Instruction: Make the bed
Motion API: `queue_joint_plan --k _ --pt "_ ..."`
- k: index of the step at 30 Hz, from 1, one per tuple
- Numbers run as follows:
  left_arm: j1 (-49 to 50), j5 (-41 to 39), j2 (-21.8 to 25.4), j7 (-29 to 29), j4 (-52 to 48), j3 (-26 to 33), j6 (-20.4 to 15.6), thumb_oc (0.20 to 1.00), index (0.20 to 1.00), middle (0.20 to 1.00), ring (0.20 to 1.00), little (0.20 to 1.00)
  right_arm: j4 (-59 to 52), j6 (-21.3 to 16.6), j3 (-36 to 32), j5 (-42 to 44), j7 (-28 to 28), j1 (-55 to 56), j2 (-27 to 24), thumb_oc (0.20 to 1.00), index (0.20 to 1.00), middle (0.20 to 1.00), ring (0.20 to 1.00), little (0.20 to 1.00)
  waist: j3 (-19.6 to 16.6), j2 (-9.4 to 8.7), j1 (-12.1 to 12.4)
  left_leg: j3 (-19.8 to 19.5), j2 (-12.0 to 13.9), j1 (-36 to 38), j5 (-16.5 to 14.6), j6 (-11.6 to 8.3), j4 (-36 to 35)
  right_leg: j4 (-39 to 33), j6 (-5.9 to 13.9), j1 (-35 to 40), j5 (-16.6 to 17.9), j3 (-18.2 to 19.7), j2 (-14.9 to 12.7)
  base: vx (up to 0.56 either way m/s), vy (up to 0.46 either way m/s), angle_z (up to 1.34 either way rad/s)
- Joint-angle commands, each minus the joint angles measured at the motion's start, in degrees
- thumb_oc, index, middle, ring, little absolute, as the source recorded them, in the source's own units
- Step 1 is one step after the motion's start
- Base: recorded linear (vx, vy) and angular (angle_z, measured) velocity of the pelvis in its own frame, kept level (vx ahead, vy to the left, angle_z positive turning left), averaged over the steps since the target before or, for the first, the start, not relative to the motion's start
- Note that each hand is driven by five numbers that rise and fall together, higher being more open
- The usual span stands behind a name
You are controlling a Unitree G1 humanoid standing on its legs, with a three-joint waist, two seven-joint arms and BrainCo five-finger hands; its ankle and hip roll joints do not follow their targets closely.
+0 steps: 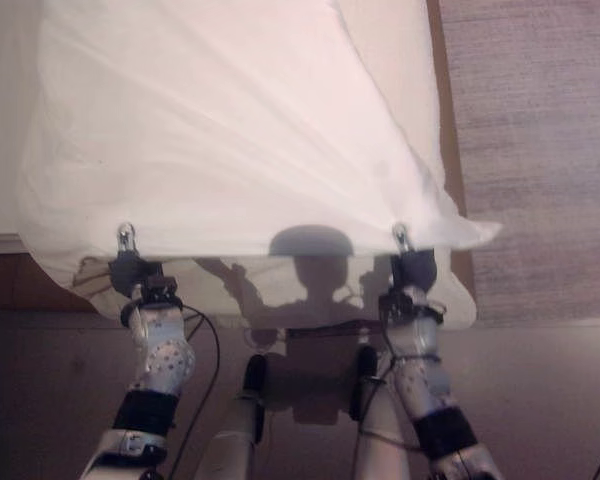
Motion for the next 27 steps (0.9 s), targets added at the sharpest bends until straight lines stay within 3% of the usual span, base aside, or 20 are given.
queue_joint_plan --k 1,2,4,7,9,12,23,24,25,26,27 --pt "4.82 -0.88 9.42 -1.83 -7.9 9.01 -5.58 0.2 0.2 0.2 0.2 0.2 -4.66 -5.4 -10.12 -1.68 -1.27 3.43 0.15 0.2 0.2 0.2 0.2 0.2 -6.18 0.44 0.11 -0.52 -3.6 -3.18 -2.84 5.65 3.12 -18.44 -1.49 6.56 13.71 1.07 -3.07 0.05 0.365 0.31" --pt "4.88 -0.85 9.42 -1.81 -7.95 9.02 -5.56 0.2 0.2 0.2 0.2 0.2 -4.66 -5.4 -10.1 -1.65 -1.24 3.46 0.16 0.2 0.2 0.2 0.2 0.2 -6.29 0.28 -0.01 -0.51 -3.8 -3.29 -2.54 5.66 2.93 -18.24 -1.48 6.29 13.7 1.14 -3.27 0.05 0.497 -0.09" --pt "6.23 -0.79 9.02 -2.47 -9.3 9.47 -4.71 0.2 0.2 0.2 0.2 0.2 -3.58 -4.66 -9.38 -1.07 -0.46 3.72 0.33 0.2 0.2 0.2 0.2 0.2 -6.84 -0.09 0.24 0.4 -5.01 -2.16 -1.89 6.35 0.39 -16.8 -1.83 4.98 10.6 0.35 0.15 -0.01 0.326 -0.37" --pt "6.76 0.41 7.95 -1.76 -10.25 8.68 -3.99 0.2 0.2 0.2 0.2 0.2 -1.34 -4.1 -7.98 -1.73 0.24 3.8 0.26 0.2 0.2 0.2 0.2 0.2 -5.99 -0.74 0.03 1.26 -6.36 0.53 0.29 6.8 -5.17 -11.05 -3.41 2.37 5.37 -0.54 8.8 -0.06 0.278 -0.28" --pt "6.43 1.24 7.71 -1.69 -10.52 7.5 -2.96 0.2 0.2 0.2 0.2 0.2 -1.14 -4.43 -8.05 -1.88 0.46 4.43 -0.22 0.2 0.2 0.2 0.2 0.2 -5.81 -0.87 -0.52 1.04 -7.33 1.51 2.27 7.04 -8.5 -3.13 -4.31 -0.1 2.14 2.07 14.54 -0.09 0.162 -0.11" --pt "6.55 3.6 6.81 -1.62 -10.66 5.42 -1.92 0.2 0.2 0.2 0.2 0.2 -0.14 -4.09 -7.64 -1.65 1.51 6.7 -0.5 0.2 0.2 0.2 0.2 0.2 -5.91 -1.12 -1.12 1.19 -8.22 2.32 4.67 6.59 -12.17 -2.47 -5.59 1.13 -0.49 2.73 18.64 -0.06 0.045 -0.03" --pt "8.75 0.22 4.4 -3.24 -11.09 5.11 -1.85 0.2 0.2 0.2 0.2 0.2 1.34 -3.6 -6.6 -2.13 1.24 6.17 -0.88 0.2 0.2 0.2 0.2 0.2 -6.57 0.15 0.11 3.48 -6.29 2.58 5.68 6.66 -13.82 -7.72 -4.92 2.91 0.96 2.98 18.27 -0.01 -0.072 -0.1" --pt "9.03 -1.28 3.34 -5.42 -10.41 2.58 -0.68 0.2 0.2 0.2 0.2 0.2 2.01 -3.47 -6.8 -3.5 0.58 6.59 -1.72 0.2 0.2 0.2 0.2 0.2 -6.23 1.07 -0.12 2.89 -6.0 1.63 5.66 4.58 -8.1 -8.0 -6.87 5.68 -1.22 1.73 18.4 0.03 -0.272 0.08" --pt "9.03 -1.29 3.34 -5.43 -10.4 2.58 -0.68 0.2 0.2 0.2 0.2 0.2 2.01 -3.47 -6.8 -3.5 0.58 6.59 -1.72 0.2 0.2 0.2 0.2 0.2 -6.24 1.08 -0.13 2.88 -6.0 1.61 5.65 4.58 -8.08 -8.0 -6.87 5.67 -1.22 1.72 18.4 0.01 -0.443 0.35" --pt "9.08 -1.06 2.47 -6.35 -10.22 0.93 -0.1 0.2 0.2 0.2 0.2 0.2 3.08 -3.64 -7.81 -5.17 0.22 7.0 -3.11 0.2 0.2 0.2 0.2 0.2 -4.48 1.36 0.42 1.52 -5.84 -1.03 9.29 0.68 -0.7 -5.06 -8.16 6.7 -2.87 -0.31 18.02 -0.01 -0.21 0.39" --pt "9.35 -0.16 2.6 -6.28 -10.49 0.8 0.14 0.2 0.2 0.2 0.2 0.2 3.53 -3.61 -7.75 -5.35 0.27 7.0 -3.11 0.2 0.2 0.2 0.2 0.2 -4.69 1.17 0.52 1.3 -5.95 -1.05 8.6 1.1 -0.17 -4.89 -8.21 6.75 -2.97 -0.74 17.85 0.0 -0.251 0.6"
